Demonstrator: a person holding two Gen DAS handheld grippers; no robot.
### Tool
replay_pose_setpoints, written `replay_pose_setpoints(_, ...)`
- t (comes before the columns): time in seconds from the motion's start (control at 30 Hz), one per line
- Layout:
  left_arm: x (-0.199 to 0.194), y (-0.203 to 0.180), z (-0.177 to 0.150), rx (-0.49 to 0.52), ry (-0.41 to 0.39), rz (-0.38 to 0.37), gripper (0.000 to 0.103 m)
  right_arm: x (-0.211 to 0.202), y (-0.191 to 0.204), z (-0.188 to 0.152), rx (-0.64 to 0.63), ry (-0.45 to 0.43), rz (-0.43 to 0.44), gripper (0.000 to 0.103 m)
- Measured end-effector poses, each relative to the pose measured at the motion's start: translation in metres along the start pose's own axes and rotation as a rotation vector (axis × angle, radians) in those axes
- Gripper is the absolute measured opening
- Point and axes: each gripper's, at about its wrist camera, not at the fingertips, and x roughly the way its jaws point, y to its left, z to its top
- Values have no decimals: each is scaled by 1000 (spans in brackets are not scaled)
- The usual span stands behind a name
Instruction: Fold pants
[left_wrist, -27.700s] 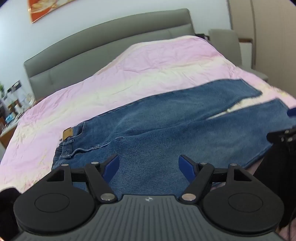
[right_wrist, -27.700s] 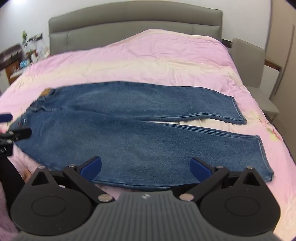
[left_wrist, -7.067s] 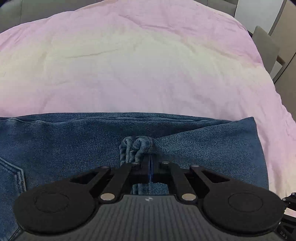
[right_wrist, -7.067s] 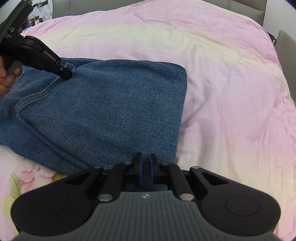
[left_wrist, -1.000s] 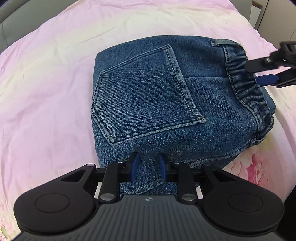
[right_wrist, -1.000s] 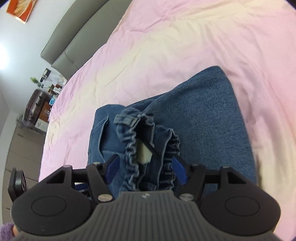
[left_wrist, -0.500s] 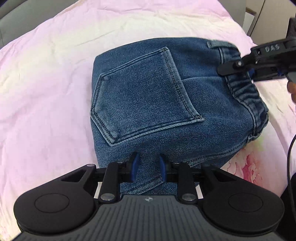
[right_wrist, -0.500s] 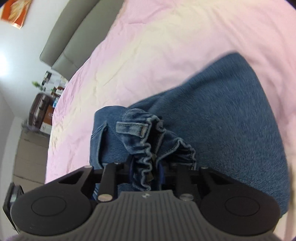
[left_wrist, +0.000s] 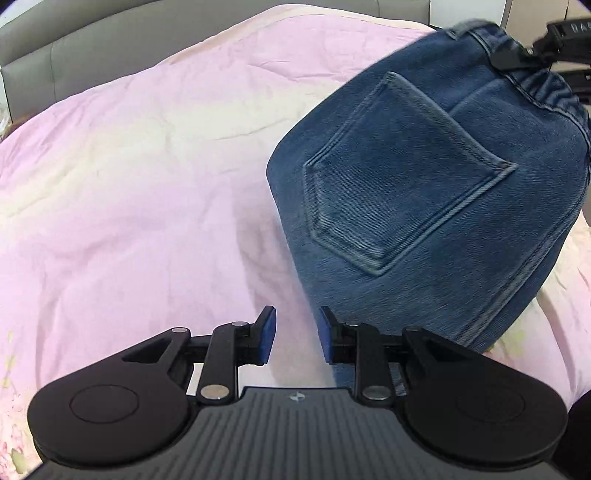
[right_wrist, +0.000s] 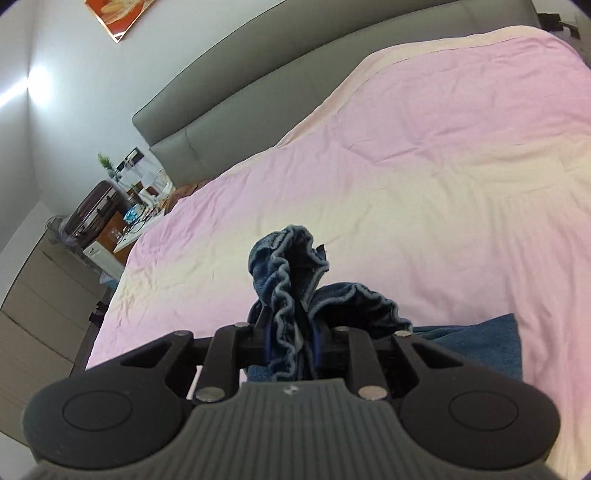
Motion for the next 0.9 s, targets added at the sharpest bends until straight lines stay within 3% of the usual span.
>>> replay_pose_setpoints(0.23, 31, -10, 3, -28, 13, -81, 31, 20, -91, -29, 180, 69, -129, 15)
replay_pose_setpoints(0.47, 68, -8, 11, 23, 89, -74, 30, 46, -150, -57, 264, 120, -221, 15)
replay_pose_setpoints(0.57, 83, -2, 13, 57, 132, -59, 29, 58, -156, -61, 219, 133, -264, 16)
replay_pose_setpoints(0.7, 76, -7, 20, 86, 148, -34, 29, 70, -163, -66, 208, 141, -291, 19)
replay_pose_setpoints(0.9, 43, 6, 35, 117, 51, -64, 29, 34, -134, -55, 28, 106, -304, 41)
